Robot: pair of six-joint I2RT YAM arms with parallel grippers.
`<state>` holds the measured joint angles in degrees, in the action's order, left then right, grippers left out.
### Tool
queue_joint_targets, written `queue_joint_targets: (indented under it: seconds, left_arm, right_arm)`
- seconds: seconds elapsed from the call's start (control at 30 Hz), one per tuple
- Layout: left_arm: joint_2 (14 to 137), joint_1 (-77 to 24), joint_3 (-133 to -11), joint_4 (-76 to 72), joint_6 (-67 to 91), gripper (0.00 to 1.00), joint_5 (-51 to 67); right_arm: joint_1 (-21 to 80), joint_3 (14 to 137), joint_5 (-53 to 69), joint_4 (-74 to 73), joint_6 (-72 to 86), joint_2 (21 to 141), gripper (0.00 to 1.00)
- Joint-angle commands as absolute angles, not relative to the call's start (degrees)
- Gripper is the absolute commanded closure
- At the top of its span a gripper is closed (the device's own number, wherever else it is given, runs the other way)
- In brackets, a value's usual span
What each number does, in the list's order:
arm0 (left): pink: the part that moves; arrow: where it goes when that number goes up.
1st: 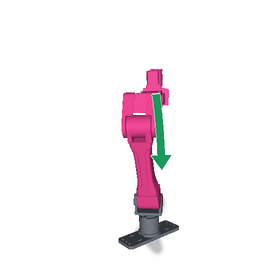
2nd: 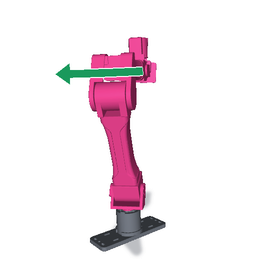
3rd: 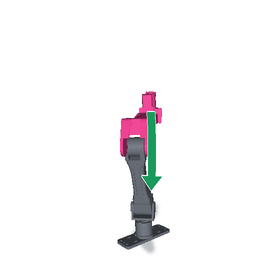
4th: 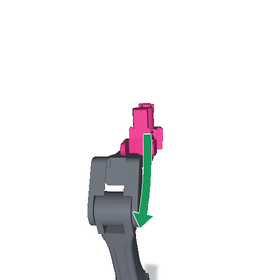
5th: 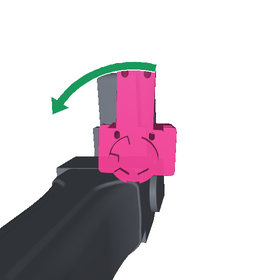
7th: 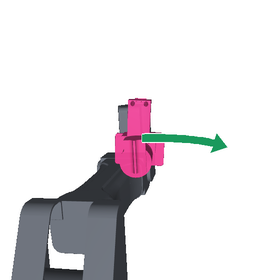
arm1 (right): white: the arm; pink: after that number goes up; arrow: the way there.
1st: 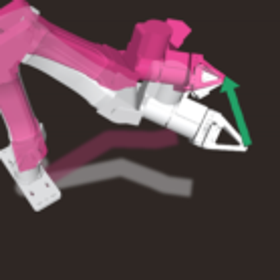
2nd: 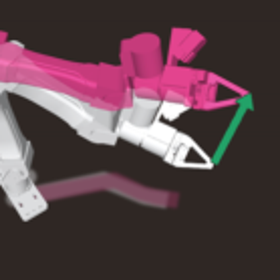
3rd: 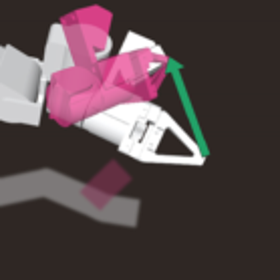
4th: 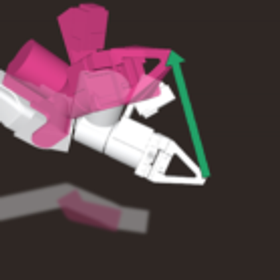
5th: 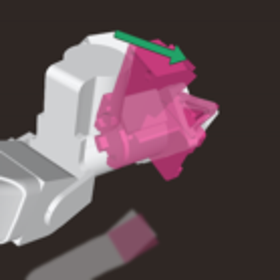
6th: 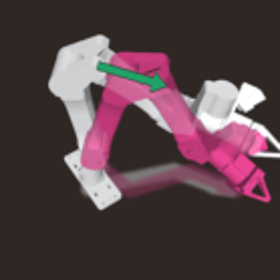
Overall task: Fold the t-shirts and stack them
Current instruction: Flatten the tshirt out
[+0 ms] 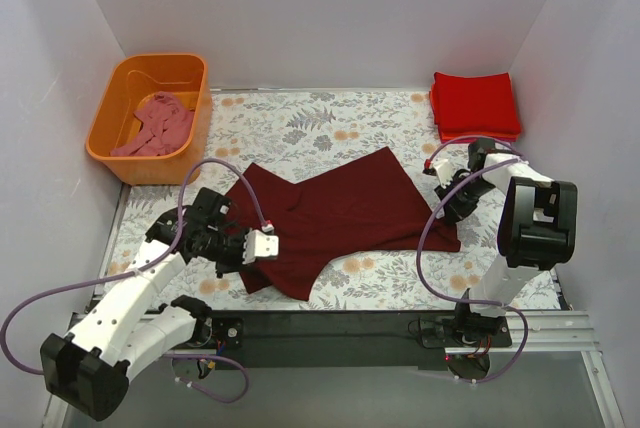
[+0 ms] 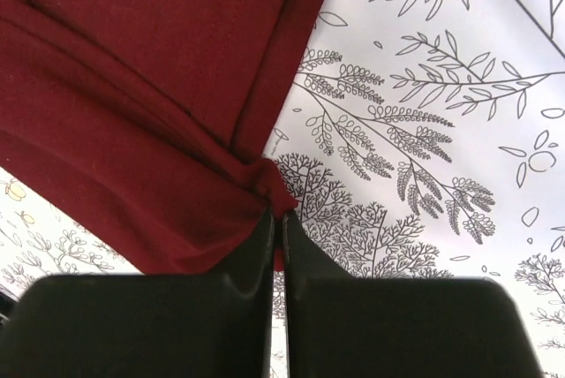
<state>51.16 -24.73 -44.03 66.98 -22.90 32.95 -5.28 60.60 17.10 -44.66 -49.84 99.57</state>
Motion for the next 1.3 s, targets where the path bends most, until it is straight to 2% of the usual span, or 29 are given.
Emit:
queue_joint_targets:
  seconds: [0.0,0.23,0.33,0.57,0.8,0.93,1.1,1.17,1.27]
  left_arm:
    - [52.29,-24.96,-47.11,61.27,-13.92,1.0,32.17]
    - [58.61,-23.65,-51.94,51.87,-0.37,1.0,28.66]
    - [61.77,-19.79,-54.92,49.49,3.33,1.0,28.47]
    - [73.54,-1.7,-67.39,47.9,10.81,1.0,32.86]
    - [79.44,3.16,-74.26,44.22,17.83,1.0,31.99]
    - [83.75,3.87,-84.08,40.35,22.84,1.0,29.8]
    - [90.78,4.04,-104.83,36.74,27.15,1.0,26.81]
    - [93.07,4.13,-110.79,34.64,28.38,1.0,26.98]
    - [93.96,4.13,-113.46,27.8,30.66,1.0,25.41]
  right_arm:
    - [-4.92,58.01,16.78,-45.52,-50.27,99.5,0.99]
    - [-7.11,66.7,21.35,-52.98,-51.5,93.88,0.99]
    - [-7.56,70.22,22.67,-55.71,-52.2,92.12,0.99]
    - [-8.87,72.42,25.04,-58.62,-53.35,88.16,0.99]
    - [-11.51,78.04,30.23,-58.89,-50.9,87.36,0.99]
    - [-11.51,90.3,35.05,-58.18,-46.68,88.94,0.99]
    - [-11.51,107.64,37.27,-55.47,-38.95,92.89,0.99]
    - [-11.6,113.26,36.92,-51.08,-34.55,93.25,0.99]
    - [-11.6,116.01,34.29,-40.65,-27.1,92.29,0.99]
